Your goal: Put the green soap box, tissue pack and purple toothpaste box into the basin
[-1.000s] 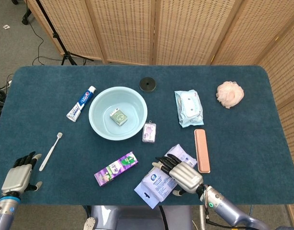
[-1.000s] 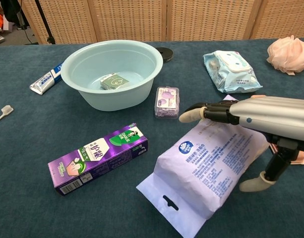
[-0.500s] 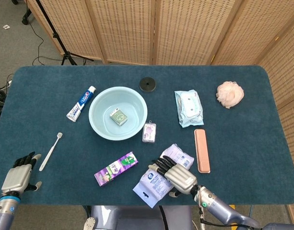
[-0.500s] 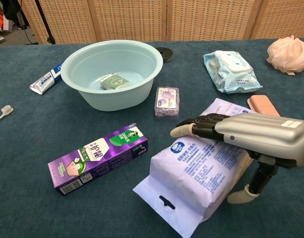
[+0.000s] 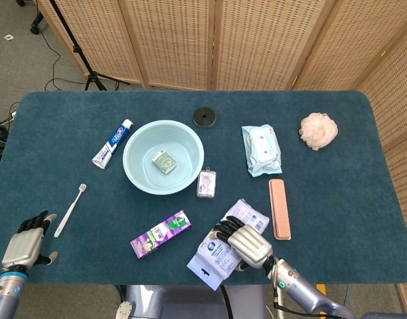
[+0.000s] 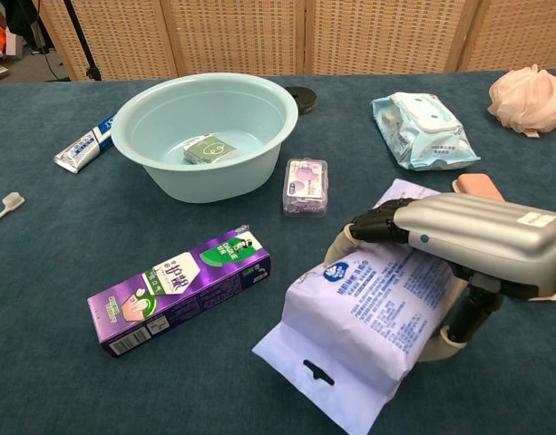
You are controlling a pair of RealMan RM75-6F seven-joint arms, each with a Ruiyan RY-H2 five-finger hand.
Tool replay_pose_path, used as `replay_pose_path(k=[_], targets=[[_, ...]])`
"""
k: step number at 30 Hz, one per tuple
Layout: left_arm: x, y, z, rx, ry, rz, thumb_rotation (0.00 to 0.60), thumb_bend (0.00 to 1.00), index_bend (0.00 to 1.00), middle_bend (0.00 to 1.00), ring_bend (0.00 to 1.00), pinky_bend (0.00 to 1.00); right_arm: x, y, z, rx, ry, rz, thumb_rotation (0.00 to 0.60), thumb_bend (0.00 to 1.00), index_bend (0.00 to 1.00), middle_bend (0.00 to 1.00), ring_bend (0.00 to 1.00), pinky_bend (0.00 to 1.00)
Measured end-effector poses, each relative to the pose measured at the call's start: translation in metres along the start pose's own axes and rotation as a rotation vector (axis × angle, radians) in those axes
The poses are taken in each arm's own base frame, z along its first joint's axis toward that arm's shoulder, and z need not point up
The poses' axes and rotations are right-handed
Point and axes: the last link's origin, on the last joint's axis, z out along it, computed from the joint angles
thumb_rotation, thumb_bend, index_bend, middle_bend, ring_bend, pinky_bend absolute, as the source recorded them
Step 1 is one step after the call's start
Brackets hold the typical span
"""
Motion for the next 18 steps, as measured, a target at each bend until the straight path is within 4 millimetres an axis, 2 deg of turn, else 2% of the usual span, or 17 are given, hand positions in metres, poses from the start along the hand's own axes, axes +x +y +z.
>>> replay_pose_path(k=[10, 18], targets=[[0.0, 0.0, 0.0, 0.0, -0.003, -0.001, 0.6, 0.29, 0.08, 0.0, 0.0, 0.0, 0.013, 0.008, -0.005, -0.031, 0.031, -0.029, 0.6, 0.14, 0.52, 0.24, 0.23, 0.3], [0.0, 0.001, -0.001, -0.001, -0.004, -0.004, 0.6, 0.29, 0.08, 0.0, 0.0, 0.0, 0.035, 0.015, -0.006, -0.055, 0.093, -0.065, 0.6, 0.16, 0.54, 0.24, 0.23, 0.31]])
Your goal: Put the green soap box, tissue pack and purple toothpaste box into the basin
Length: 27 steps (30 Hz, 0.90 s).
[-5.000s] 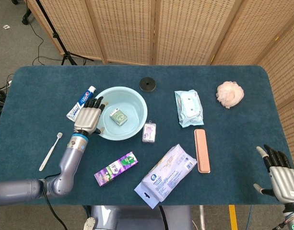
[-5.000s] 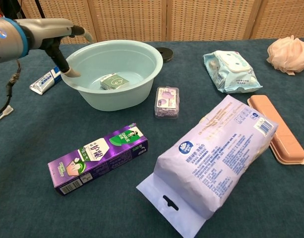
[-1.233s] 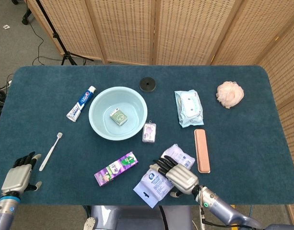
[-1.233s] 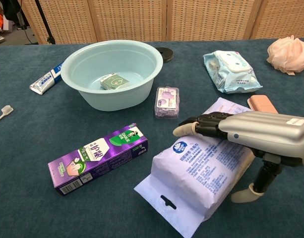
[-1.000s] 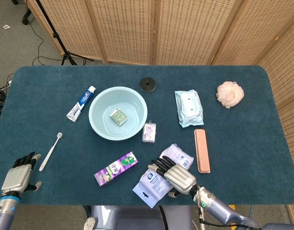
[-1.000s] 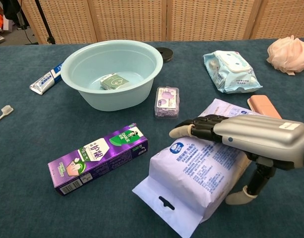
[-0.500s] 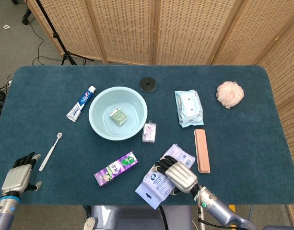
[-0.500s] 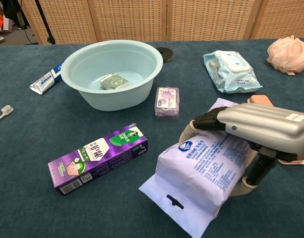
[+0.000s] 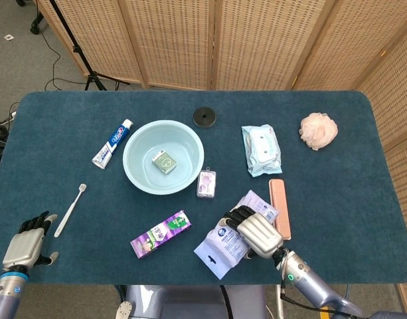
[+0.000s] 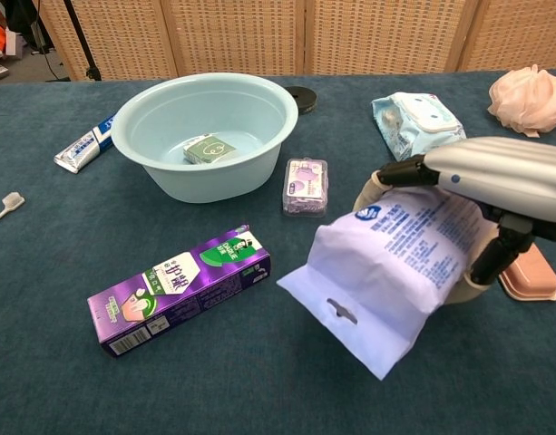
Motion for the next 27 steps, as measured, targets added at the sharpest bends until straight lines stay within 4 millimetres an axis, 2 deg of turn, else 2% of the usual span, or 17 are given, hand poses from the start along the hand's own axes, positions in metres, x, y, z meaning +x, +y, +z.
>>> replay_pose_path(k=[16, 27], targets=[[0.0, 0.0, 0.0, -0.001, -0.004, -0.008, 0.6, 0.29, 0.08, 0.0, 0.0, 0.0, 0.046, 0.007, 0.011, -0.018, 0.13, -0.067, 0.6, 0.16, 0.56, 0.24, 0.24, 0.32], [0.002, 0.0, 0.0, -0.001, -0.004, -0.02, 0.6, 0.29, 0.08, 0.0, 0.0, 0.0, 0.085, -0.006, 0.037, 0.021, 0.224, -0.109, 0.6, 0.16, 0.57, 0.24, 0.24, 0.32]])
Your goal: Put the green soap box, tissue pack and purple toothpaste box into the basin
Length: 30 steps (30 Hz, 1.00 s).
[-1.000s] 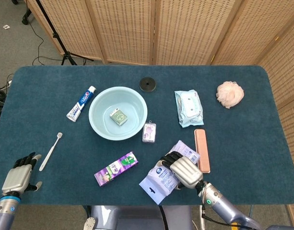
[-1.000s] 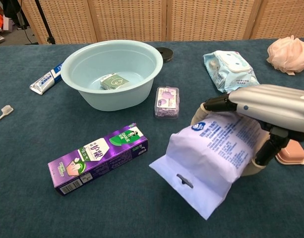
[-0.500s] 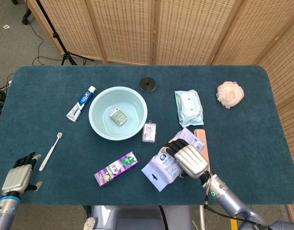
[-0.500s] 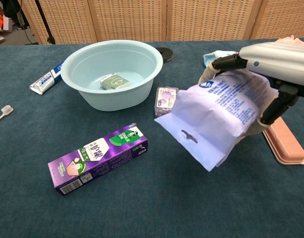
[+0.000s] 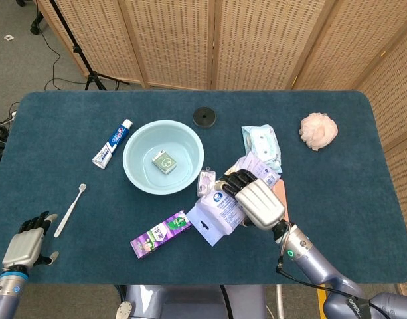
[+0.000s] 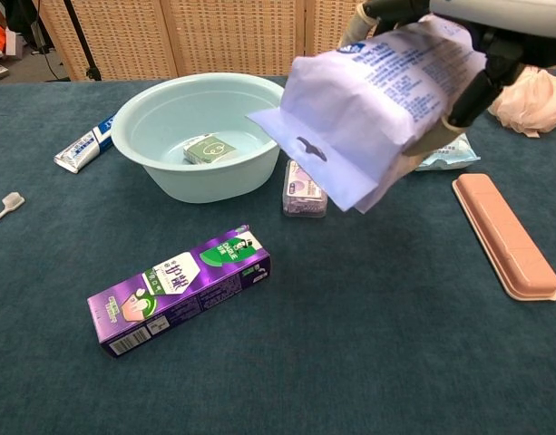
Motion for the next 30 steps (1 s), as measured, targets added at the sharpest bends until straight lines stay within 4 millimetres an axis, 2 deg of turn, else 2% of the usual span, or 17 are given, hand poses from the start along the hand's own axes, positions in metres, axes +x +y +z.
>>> replay_pose_path(k=[5, 11, 18, 30], targets=[[-0.002, 0.0, 0.0, -0.003, -0.012, -0.006, 0.6, 0.29, 0.08, 0.0, 0.0, 0.0, 0.009, -0.01, 0.021, 0.03, 0.025, -0.006, 0.6, 0.16, 0.57, 0.24, 0.24, 0.32], [-0.007, 0.002, 0.0, -0.016, -0.044, -0.008, 0.6, 0.29, 0.08, 0.0, 0.0, 0.0, 0.01, -0.022, 0.044, 0.059, 0.025, -0.004, 0.6, 0.16, 0.57, 0.24, 0.24, 0.32], [-0.012, 0.004, -0.001, -0.032, -0.069, -0.007, 0.6, 0.29, 0.08, 0.0, 0.0, 0.0, 0.005, -0.037, 0.07, 0.096, 0.017, -0.007, 0.6, 0.16, 0.57, 0.24, 0.24, 0.32], [-0.007, -0.002, 0.003, -0.008, -0.046, -0.013, 0.6, 0.29, 0.08, 0.0, 0.0, 0.0, -0.013, -0.054, 0.116, 0.112, 0.01, 0.007, 0.6, 0.16, 0.57, 0.24, 0.24, 0.32]])
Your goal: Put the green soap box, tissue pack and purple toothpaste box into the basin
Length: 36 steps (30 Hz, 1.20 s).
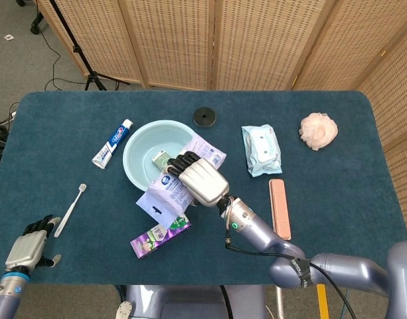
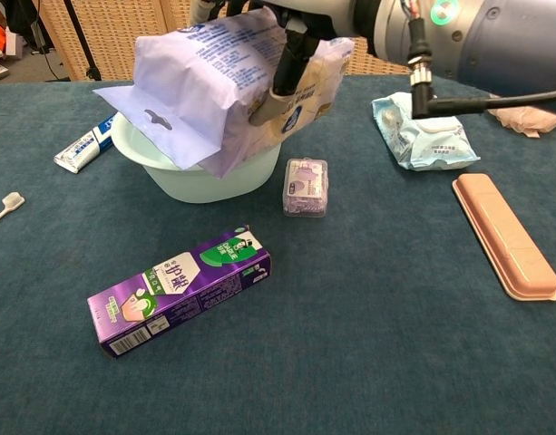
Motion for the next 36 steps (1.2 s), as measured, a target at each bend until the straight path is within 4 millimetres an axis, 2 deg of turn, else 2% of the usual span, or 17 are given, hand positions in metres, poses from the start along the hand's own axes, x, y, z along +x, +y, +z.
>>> replay_pose_path(k=[10, 19, 22, 24, 27, 36], targets=[[0.01, -0.001, -0.002, 0.006, 0.079, 0.04, 0.6, 0.29, 0.08, 0.0, 0.0, 0.0, -0.016, 0.003, 0.017, -0.021, 0.001, 0.013, 0.6, 0.16, 0.57, 0.24, 0.24, 0.32], [0.01, -0.002, -0.001, 0.015, 0.096, 0.051, 0.6, 0.29, 0.08, 0.0, 0.0, 0.0, -0.023, 0.003, 0.038, -0.029, 0.003, 0.021, 0.6, 0.15, 0.57, 0.23, 0.24, 0.32], [0.011, -0.003, 0.0, 0.019, 0.098, 0.05, 0.6, 0.29, 0.08, 0.0, 0.0, 0.0, -0.025, -0.002, 0.05, -0.029, 0.008, 0.03, 0.6, 0.13, 0.49, 0.11, 0.11, 0.29], [0.011, -0.003, 0.0, 0.021, 0.098, 0.049, 0.6, 0.29, 0.08, 0.0, 0.0, 0.0, -0.028, -0.005, 0.058, -0.029, 0.006, 0.033, 0.6, 0.12, 0.36, 0.02, 0.02, 0.21], [0.01, -0.004, 0.001, 0.023, 0.093, 0.049, 0.6, 0.29, 0.08, 0.0, 0.0, 0.0, -0.033, -0.012, 0.068, -0.03, -0.003, 0.044, 0.6, 0.1, 0.26, 0.0, 0.0, 0.15], [0.007, -0.003, 0.003, 0.022, 0.082, 0.051, 0.6, 0.29, 0.08, 0.0, 0.0, 0.0, -0.034, -0.01, 0.07, -0.046, 0.009, 0.035, 0.6, 0.1, 0.2, 0.0, 0.0, 0.03]])
